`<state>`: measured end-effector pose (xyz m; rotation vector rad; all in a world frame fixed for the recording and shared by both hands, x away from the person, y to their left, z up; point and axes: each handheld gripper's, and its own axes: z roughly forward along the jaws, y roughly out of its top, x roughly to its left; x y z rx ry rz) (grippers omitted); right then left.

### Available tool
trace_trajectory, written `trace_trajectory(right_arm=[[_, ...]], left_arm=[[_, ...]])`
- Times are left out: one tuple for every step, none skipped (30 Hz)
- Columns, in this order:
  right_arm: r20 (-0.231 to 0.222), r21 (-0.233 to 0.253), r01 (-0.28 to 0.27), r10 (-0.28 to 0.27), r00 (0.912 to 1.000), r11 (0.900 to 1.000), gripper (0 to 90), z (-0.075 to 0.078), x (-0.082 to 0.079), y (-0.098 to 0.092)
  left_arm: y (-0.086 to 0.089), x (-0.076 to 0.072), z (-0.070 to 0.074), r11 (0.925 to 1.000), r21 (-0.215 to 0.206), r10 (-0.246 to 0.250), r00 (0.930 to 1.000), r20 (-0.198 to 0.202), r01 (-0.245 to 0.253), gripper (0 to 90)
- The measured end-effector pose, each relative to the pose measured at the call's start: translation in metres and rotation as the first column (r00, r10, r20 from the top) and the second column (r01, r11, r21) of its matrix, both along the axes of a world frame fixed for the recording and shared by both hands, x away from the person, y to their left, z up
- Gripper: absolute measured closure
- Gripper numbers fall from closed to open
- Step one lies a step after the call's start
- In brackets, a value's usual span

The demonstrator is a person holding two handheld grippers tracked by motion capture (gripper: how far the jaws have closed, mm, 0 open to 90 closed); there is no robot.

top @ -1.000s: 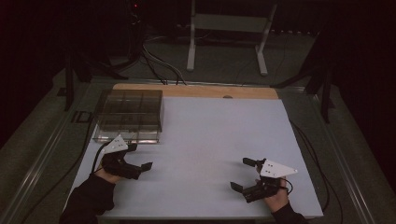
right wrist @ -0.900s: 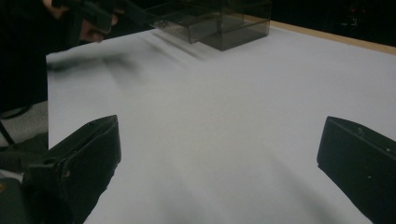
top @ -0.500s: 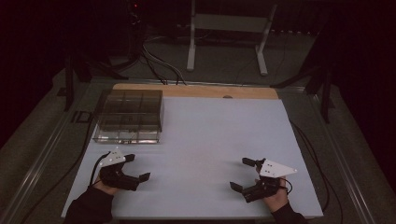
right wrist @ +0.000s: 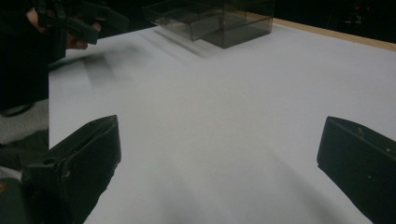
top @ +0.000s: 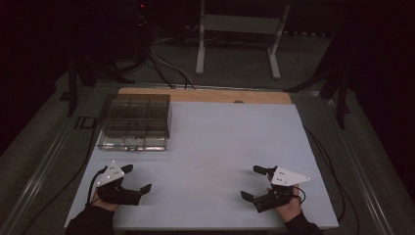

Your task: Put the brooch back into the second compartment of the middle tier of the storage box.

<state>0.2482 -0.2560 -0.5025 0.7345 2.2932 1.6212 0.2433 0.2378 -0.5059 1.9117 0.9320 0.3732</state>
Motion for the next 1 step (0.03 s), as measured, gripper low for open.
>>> trace_trajectory(right_arm=[[0.000,0.002,0.000,0.000,1.0000,1.000,0.0,0.0001,0.0003,0.0000]], left_arm=[[-0.0002,0.0005,-0.0015,1.0000,0.000,0.001,1.0000,-0.005,-0.001,0.4]])
